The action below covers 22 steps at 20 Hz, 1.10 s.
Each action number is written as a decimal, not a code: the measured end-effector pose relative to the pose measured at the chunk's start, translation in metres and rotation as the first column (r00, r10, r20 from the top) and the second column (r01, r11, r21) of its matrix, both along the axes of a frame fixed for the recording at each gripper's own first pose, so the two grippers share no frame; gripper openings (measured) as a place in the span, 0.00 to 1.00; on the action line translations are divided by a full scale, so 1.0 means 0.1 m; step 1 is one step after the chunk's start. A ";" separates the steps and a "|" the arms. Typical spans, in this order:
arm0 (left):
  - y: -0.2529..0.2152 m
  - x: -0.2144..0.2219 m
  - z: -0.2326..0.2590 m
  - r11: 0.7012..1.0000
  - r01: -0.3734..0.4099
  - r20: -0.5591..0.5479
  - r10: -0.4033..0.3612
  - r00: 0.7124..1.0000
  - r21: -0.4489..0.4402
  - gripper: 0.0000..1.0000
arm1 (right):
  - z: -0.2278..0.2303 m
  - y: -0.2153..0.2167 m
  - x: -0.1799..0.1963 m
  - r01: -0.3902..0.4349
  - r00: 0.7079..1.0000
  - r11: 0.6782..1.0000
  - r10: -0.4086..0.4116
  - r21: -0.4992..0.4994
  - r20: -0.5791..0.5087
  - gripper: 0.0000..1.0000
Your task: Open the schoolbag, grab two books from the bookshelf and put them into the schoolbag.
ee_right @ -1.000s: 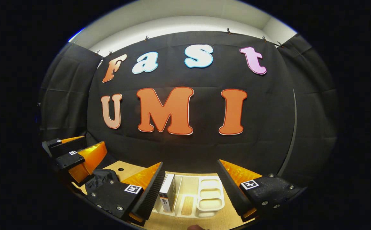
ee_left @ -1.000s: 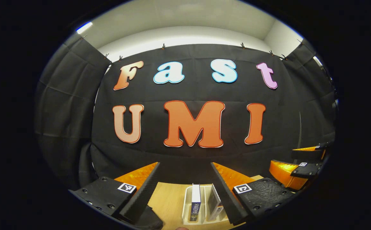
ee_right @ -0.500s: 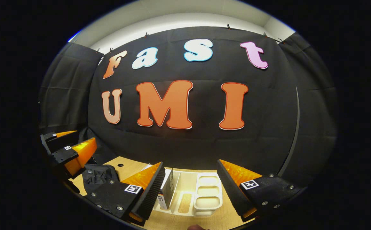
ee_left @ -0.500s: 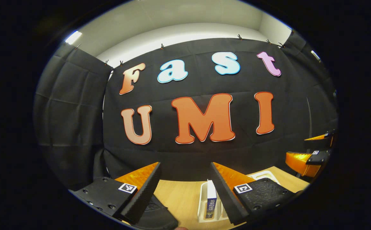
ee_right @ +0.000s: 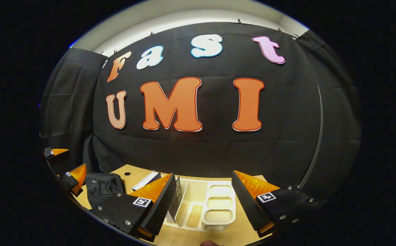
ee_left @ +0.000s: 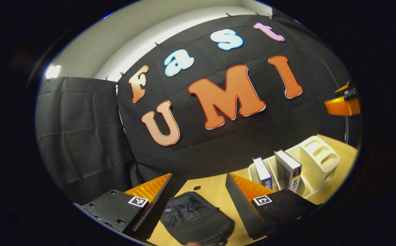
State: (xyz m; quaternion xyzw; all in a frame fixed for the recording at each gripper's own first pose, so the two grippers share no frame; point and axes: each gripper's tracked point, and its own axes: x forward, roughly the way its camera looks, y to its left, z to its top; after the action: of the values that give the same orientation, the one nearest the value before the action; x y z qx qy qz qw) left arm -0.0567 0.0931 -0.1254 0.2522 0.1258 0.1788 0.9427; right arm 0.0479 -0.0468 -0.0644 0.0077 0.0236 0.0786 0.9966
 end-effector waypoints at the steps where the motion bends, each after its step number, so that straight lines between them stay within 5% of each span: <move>1: 0.05 -0.02 -0.15 1.000 -0.002 -0.043 0.004 0.999 0.025 0.96 | -0.05 -0.02 0.03 -0.002 1.000 1.000 0.002 -0.010 -0.005 0.96; 7: 0.34 -0.29 -1.19 0.976 0.039 -0.302 0.027 0.953 0.212 0.95 | -0.28 -0.23 0.07 0.002 0.999 0.999 -0.004 -0.043 -0.048 0.96; 16: 0.63 -0.91 -2.46 0.947 0.104 -0.600 0.106 0.793 0.304 0.96 | -0.45 -0.57 0.14 0.072 0.993 0.995 -0.077 -0.064 -0.088 0.96; 22: 0.84 -0.93 -2.60 0.919 0.090 -0.595 0.172 0.785 0.385 0.96 | -0.50 -0.59 0.11 0.083 0.991 0.994 -0.089 -0.064 -0.103 0.96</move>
State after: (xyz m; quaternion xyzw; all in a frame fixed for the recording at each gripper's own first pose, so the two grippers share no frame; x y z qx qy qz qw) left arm -0.1502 0.1768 -0.3851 0.4776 0.3942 0.1287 0.7746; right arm 0.0593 -0.1053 -0.1146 -0.0168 0.0782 0.0342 0.9962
